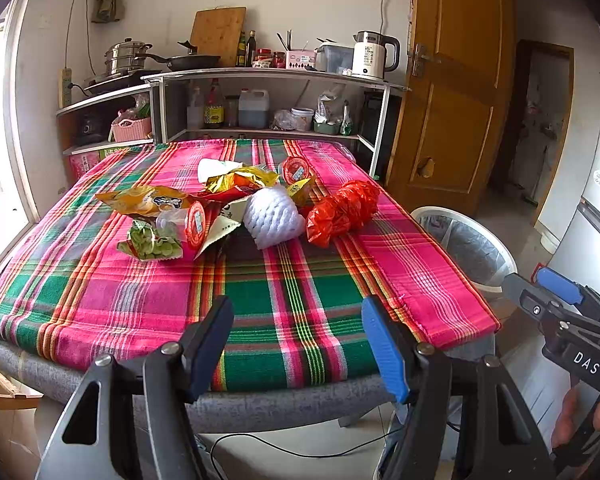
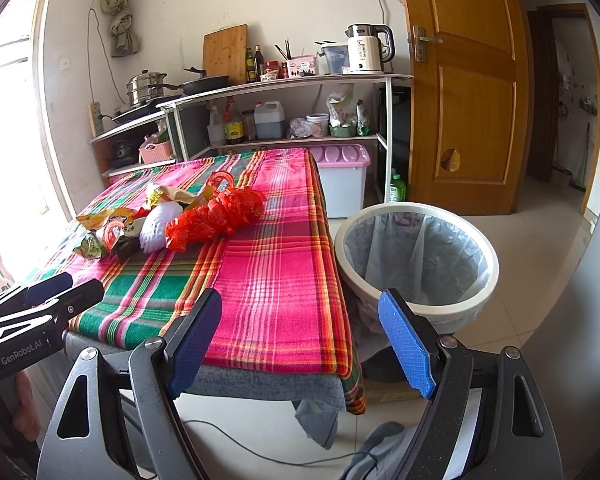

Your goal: Collect trash

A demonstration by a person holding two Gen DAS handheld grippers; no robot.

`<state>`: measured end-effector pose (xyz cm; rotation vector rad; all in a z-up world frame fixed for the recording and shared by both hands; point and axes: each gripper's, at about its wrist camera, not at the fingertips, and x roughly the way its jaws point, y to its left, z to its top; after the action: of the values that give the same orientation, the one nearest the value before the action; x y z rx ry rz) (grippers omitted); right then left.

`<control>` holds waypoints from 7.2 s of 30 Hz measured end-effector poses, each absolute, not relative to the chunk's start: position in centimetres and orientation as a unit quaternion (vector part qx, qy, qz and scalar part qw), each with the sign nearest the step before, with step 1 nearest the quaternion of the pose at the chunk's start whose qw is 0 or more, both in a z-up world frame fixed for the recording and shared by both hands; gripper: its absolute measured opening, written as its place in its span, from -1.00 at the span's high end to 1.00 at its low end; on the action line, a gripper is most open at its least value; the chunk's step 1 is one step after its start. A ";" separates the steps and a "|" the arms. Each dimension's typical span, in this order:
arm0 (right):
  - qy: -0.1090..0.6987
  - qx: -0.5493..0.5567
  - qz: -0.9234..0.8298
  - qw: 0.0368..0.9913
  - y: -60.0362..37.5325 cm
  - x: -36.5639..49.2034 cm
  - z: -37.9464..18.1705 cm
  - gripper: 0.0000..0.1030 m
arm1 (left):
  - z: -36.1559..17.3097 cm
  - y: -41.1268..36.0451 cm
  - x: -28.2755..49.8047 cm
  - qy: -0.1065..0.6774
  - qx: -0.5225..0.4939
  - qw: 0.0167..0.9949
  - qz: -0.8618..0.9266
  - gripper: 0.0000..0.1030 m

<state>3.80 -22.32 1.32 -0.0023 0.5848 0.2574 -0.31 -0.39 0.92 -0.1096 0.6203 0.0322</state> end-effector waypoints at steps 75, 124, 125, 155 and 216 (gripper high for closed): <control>0.426 0.078 0.182 0.883 -10.4 21.7 -1.2 -0.45 | -3.2 15.2 8.8 0.363 -0.182 0.906 0.118 0.10; 0.377 0.147 0.152 0.902 -24.6 17.3 1.7 0.27 | 2.5 3.4 10.6 0.306 -0.114 0.945 -0.027 0.56; 0.377 0.150 0.145 0.903 -25.4 17.3 1.7 0.27 | 2.3 2.6 11.1 0.308 -0.114 0.944 -0.039 0.56; 0.434 0.184 0.034 0.882 -37.5 20.6 -4.5 0.12 | -1.2 -16.6 23.7 0.407 -0.068 0.884 -0.219 0.39; 0.379 0.037 0.299 0.875 -14.1 15.0 1.3 0.11 | -0.5 11.3 7.8 0.288 -0.161 0.941 0.072 -0.17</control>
<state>15.01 -14.12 1.26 0.0775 0.7910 0.6253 7.82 11.26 -0.50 -0.3286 0.5878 0.1477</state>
